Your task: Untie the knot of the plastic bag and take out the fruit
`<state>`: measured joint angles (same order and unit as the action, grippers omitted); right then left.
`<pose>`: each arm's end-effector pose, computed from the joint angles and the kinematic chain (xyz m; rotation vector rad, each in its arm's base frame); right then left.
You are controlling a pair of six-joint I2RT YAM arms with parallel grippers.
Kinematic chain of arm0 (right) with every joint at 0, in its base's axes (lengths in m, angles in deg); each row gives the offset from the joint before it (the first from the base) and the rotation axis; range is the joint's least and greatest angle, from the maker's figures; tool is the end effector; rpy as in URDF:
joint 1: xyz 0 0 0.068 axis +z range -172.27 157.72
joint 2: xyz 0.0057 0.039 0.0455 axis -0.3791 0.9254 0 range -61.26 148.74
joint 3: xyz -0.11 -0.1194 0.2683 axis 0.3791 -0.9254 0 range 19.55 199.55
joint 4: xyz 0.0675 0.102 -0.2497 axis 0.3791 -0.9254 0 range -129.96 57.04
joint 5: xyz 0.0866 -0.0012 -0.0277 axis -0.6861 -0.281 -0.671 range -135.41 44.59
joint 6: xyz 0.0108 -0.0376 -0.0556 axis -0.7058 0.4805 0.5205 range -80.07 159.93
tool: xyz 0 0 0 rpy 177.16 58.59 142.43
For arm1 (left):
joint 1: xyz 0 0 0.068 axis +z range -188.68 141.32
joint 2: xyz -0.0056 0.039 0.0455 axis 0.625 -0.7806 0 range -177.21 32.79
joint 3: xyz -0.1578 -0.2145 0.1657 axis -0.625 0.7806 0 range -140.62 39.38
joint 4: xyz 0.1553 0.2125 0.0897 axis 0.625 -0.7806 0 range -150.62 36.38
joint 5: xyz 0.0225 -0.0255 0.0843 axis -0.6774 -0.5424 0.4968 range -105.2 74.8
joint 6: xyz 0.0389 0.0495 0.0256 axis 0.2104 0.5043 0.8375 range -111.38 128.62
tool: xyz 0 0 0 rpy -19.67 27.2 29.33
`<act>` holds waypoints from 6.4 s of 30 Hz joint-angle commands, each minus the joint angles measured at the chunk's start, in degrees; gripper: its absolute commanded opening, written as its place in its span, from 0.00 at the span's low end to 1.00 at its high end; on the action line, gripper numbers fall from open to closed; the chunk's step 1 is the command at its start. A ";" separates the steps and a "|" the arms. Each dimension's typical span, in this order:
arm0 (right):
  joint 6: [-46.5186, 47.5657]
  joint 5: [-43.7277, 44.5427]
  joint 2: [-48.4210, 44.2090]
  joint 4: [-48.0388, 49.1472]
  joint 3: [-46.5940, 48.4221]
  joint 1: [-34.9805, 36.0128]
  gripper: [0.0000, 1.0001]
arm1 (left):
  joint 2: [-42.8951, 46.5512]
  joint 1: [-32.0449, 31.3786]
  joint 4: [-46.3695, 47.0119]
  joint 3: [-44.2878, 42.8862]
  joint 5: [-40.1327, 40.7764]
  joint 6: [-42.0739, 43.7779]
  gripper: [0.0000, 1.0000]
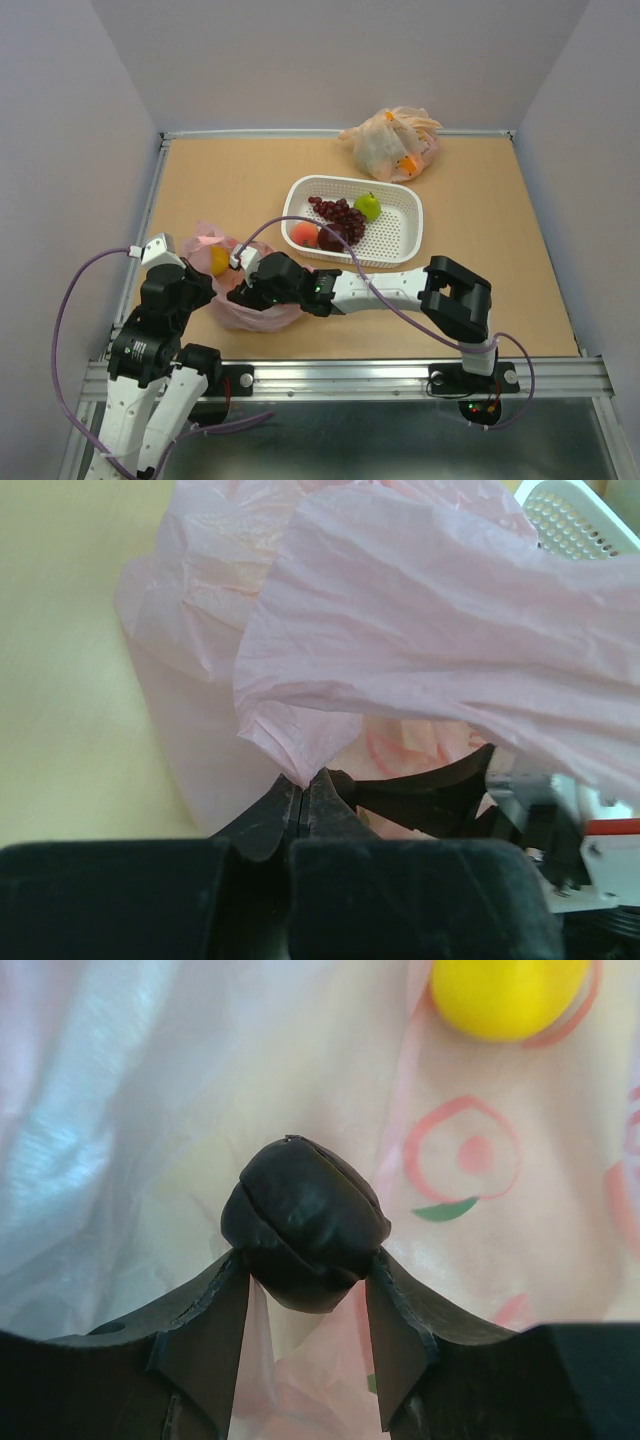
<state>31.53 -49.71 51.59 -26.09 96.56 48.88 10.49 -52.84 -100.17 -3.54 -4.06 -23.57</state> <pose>0.1574 0.4739 0.2280 -1.1922 1.8611 0.8969 0.0766 -0.0084 0.3224 -0.4393 1.9804 -0.3170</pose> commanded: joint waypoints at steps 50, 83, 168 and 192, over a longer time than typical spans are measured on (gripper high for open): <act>-1.27 23.90 -19.25 -1.16 -8.63 -23.78 1.00 | -8.10 -0.17 1.80 -14.45 6.53 8.70 0.00; -11.35 -11.34 -20.76 14.01 -12.32 -9.11 0.80 | -12.67 -0.17 -5.84 -8.76 -2.17 3.97 0.00; -2.06 6.21 -23.10 12.29 -9.60 -8.49 0.00 | -12.41 -0.26 -0.21 -5.42 1.34 4.06 0.00; -1.00 19.42 -10.90 7.02 -5.65 -24.31 1.00 | -3.27 -0.26 0.93 -6.39 -1.12 6.34 0.00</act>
<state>32.47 -27.37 41.43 -18.13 87.10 23.57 6.46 -52.88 -100.14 -8.21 -5.92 -18.74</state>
